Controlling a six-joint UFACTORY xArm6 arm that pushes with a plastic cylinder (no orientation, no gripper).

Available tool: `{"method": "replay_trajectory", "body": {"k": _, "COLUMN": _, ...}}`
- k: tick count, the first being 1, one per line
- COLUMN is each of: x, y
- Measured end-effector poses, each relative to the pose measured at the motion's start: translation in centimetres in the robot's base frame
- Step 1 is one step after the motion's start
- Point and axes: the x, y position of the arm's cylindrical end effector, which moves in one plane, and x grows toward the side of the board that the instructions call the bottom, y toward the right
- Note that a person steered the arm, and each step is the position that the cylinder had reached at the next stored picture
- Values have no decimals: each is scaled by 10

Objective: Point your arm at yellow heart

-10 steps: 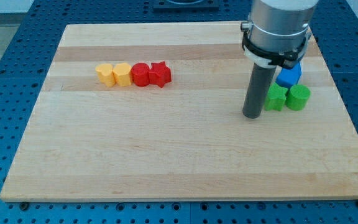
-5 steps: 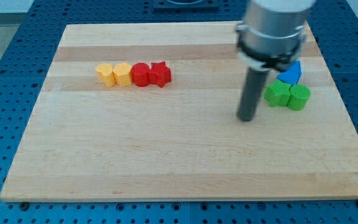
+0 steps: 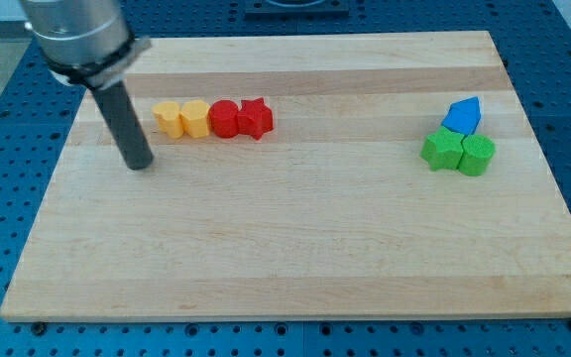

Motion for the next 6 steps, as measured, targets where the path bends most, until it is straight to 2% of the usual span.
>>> {"method": "replay_trajectory", "body": {"k": 1, "x": -23, "y": -34}}
{"method": "replay_trajectory", "body": {"k": 2, "x": -55, "y": -42}}
{"method": "replay_trajectory", "body": {"k": 3, "x": -69, "y": -33}}
{"method": "replay_trajectory", "body": {"k": 6, "x": -70, "y": 26}}
